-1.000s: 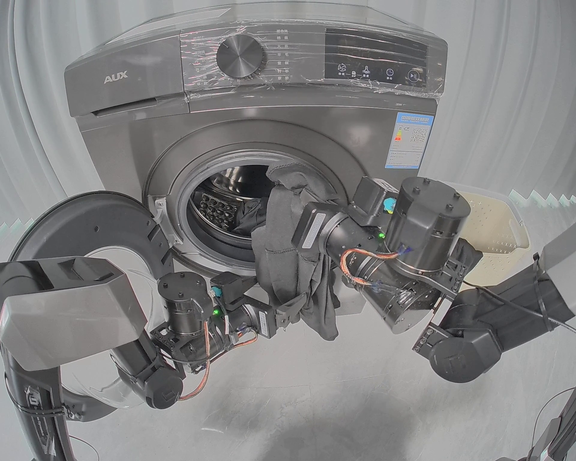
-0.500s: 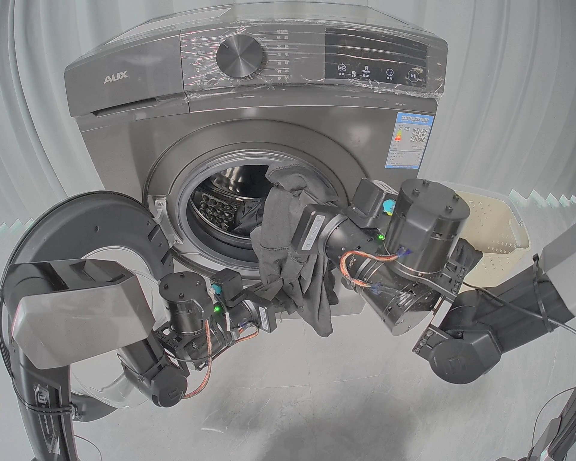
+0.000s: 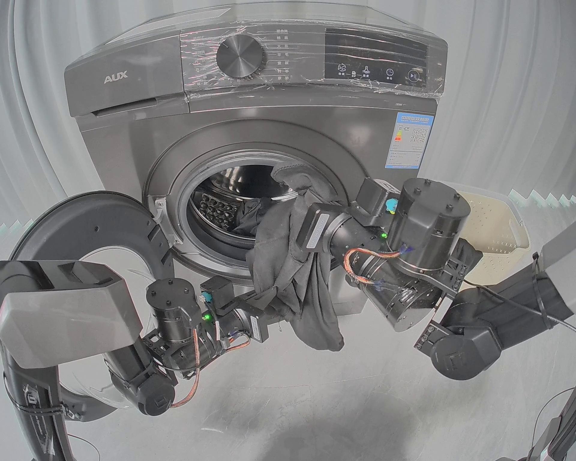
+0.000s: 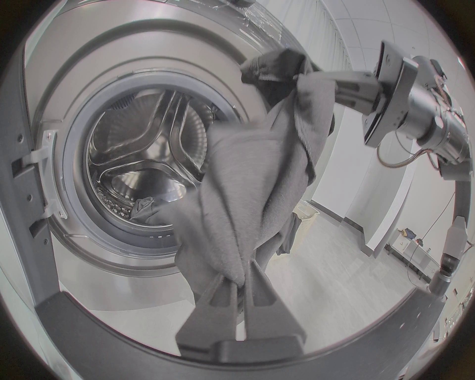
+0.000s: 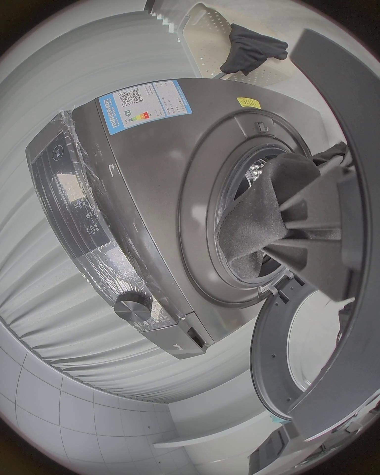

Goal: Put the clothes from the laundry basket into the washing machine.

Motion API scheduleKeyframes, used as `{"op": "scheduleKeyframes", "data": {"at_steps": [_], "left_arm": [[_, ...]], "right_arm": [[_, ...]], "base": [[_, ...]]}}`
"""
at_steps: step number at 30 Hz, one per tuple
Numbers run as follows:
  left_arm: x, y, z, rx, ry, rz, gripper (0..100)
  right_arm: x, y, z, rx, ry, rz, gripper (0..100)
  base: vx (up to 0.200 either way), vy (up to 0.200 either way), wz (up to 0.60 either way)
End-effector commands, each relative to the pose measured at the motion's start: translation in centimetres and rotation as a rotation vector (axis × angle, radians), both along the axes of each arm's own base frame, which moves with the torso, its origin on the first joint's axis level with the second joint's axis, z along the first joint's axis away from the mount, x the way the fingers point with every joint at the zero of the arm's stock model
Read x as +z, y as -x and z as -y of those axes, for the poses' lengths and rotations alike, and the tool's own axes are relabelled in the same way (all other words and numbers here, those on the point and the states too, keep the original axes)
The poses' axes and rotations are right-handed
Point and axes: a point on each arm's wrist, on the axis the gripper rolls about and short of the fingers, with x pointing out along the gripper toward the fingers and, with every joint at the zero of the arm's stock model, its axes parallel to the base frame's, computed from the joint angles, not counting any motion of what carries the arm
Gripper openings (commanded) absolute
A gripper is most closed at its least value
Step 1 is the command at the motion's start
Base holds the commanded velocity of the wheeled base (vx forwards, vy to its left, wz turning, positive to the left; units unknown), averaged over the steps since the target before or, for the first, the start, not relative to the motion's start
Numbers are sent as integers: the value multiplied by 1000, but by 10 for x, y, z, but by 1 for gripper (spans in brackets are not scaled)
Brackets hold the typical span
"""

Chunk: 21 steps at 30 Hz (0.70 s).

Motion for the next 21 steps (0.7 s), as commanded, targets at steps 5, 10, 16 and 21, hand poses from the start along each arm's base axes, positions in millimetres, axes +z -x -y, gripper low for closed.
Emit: {"op": "scheduleKeyframes", "data": {"at_steps": [5,10,16,21], "left_arm": [[12,11,-5,-7,5,12,0],[14,10,-3,-13,12,21,0],[14,10,-7,-3,12,17,0],[20,12,-10,8,22,26,0]], "right_arm": [[-1,-4,2,-11,6,1,0],[-2,-3,2,-9,7,-2,0],[-1,-9,9,-36,6,1,0],[-1,-24,26,-124,8,-1,0]], "base": [[0,0,0],[0,0,0],[0,0,0],[0,0,0]]}}
